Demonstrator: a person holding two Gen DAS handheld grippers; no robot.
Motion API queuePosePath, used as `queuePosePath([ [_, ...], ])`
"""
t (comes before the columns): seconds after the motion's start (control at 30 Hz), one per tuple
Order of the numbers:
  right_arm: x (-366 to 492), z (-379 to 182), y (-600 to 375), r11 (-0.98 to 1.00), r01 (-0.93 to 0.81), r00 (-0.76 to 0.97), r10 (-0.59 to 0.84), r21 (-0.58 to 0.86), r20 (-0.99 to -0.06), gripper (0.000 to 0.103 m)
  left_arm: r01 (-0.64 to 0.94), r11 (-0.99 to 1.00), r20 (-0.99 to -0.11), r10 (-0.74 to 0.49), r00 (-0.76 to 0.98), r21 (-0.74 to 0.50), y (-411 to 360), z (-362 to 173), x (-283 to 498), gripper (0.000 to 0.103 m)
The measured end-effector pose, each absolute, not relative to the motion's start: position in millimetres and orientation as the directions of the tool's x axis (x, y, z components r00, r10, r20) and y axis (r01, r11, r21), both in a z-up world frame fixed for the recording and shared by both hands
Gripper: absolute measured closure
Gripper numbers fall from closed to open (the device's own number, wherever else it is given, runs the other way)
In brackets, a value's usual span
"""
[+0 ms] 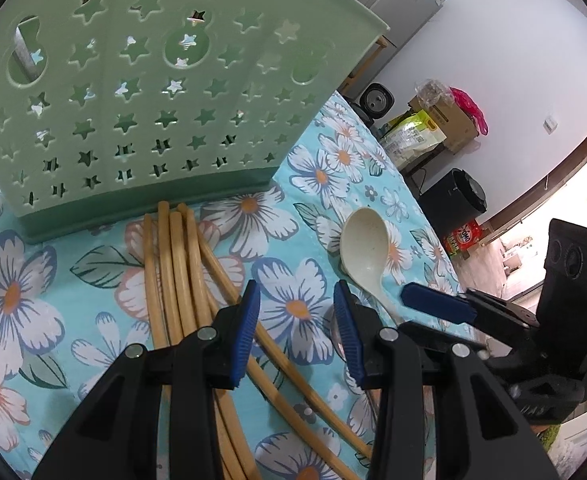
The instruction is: Organize utensils
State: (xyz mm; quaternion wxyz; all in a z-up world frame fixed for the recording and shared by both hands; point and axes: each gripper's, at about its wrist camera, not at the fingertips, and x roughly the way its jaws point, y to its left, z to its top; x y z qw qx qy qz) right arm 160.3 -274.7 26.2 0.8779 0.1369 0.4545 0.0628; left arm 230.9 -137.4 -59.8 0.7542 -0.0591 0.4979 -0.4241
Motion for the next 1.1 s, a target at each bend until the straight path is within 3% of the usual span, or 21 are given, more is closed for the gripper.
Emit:
queuePosePath([
  [0.37,187.8,-7.0,-273.7,0.943,0.018,0.504,0.278,0.332,-0.818,0.066,0.581,0.640,-0.696,-0.698,0.166,-0.504,-121.2,-50.9,229.7,0.066],
  [0.7,170.1,-7.7,-263.5,0.967,0.002,0.506,0.220,0.256,-0.834,0.097,0.560,0.657,-0.703,-0.689,0.174,-0.506,-117.8,-51.4,230.2,0.066],
  [0.8,164.7,-3.8,-267.2,0.950,0.005,0.519,0.265,0.313,-0.813,0.102,0.558,0.659,-0.703,-0.688,0.177,-0.504,-119.2,-48.9,227.3,0.066],
  [1.1,129.0,19.5,-312.4,0.857,0.081,0.576,0.376,0.508,-0.726,0.103,0.595,0.644,-0.701,-0.690,0.180,-0.481,-142.2,-37.3,220.6,0.066],
])
